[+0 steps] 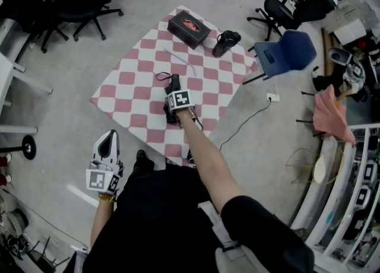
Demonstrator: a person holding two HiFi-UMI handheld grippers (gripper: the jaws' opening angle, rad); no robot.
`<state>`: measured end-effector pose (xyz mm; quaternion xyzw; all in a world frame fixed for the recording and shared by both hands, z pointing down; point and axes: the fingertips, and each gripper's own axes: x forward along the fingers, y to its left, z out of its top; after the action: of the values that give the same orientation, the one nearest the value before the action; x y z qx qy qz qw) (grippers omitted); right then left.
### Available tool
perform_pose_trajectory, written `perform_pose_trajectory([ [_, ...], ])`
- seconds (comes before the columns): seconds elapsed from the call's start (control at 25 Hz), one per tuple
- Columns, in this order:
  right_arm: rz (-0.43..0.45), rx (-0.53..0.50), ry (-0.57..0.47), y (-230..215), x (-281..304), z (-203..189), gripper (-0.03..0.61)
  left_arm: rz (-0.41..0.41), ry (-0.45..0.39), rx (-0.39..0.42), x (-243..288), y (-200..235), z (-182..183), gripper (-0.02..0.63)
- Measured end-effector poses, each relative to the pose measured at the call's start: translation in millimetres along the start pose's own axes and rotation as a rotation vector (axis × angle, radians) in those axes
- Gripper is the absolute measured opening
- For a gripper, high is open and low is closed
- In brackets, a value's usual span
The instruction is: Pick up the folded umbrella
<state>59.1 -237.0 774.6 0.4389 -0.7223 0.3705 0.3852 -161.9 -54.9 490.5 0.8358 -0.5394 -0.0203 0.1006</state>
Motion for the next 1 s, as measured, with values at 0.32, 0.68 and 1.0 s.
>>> perform_pose_trajectory([
  [0.32,0.06,0.036,0.01,-3.1,-2.2,-4.0,0.264,0.012,-0.012,-0.014,-5.0,-0.4,-3.4,0.009],
  [0.68,0.084,-0.167,0.006,4.2,-15.8,-11.9,0.212,0.018,-0.021,-0.01,-8.3,6.4,-2.0,0.009],
  [1.0,0.106,-0.152,-0.042,-2.9,-38.4,-14.9,0.201,-0.012,-0.018,-0.006,-2.2,1.4,-2.4,0.009],
])
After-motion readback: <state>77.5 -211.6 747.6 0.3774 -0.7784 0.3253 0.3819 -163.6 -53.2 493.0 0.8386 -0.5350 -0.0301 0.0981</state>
